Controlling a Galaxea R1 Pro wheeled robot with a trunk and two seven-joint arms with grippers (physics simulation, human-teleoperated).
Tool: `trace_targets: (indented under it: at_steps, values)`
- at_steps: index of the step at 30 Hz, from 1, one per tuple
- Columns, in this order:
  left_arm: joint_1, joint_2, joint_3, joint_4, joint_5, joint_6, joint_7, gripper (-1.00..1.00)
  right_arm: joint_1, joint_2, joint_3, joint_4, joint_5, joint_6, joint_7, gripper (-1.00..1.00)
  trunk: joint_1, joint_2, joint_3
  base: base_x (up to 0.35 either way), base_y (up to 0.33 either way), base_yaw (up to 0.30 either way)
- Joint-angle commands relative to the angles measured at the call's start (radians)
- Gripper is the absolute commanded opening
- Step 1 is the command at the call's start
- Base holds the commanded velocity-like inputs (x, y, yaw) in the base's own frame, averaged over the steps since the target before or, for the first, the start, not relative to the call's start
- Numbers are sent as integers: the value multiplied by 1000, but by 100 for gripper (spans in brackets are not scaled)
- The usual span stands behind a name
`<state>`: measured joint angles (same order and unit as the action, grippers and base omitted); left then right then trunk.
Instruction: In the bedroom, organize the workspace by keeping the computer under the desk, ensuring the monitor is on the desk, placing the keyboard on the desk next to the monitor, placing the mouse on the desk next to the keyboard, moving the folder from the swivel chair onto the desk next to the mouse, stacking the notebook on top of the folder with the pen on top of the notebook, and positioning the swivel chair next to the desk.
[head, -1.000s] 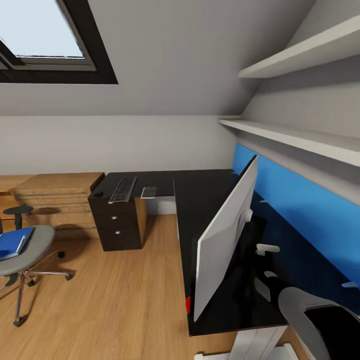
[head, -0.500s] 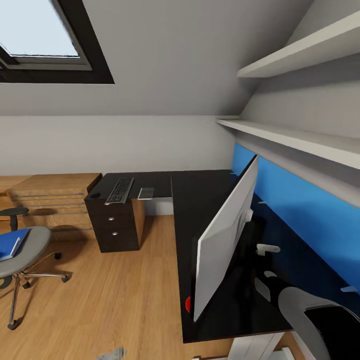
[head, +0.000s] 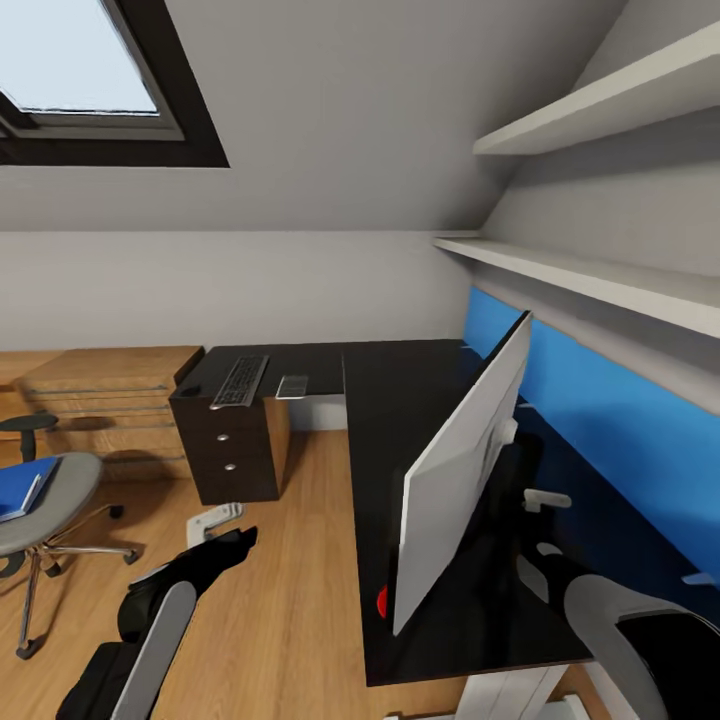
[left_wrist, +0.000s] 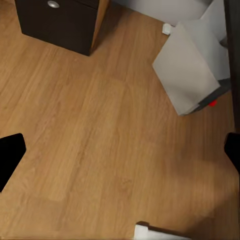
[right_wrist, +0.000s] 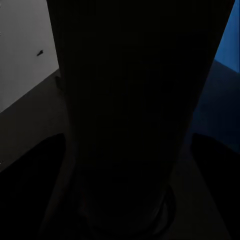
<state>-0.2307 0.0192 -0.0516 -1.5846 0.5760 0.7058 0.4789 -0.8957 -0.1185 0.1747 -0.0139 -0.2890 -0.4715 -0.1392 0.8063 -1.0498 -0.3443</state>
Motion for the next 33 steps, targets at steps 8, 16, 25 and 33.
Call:
trace_targets:
  at_steps: [8,16,25,33]
  values:
    - [-1,20,0,1,9,3,10,100,-1,-1,33,-1,4,0,-5,-100,0,-1,-1,0,0,217]
    - [-1,51,-2,1,8,3,9,100,-1,-1,33,-1,4,0,-3,-100,0,-1,-1,0,-8,156]
    - [-1,54,-1,0,7,6,9,100,-1,-1,34,-1,4,1,-3,-100,0,-1,-1,0,-180,4]
    - [-1,53,-1,0,7,6,9,100,-1,-1,34,-1,5,0,-2,-100,0,-1,-1,138,-118,0]
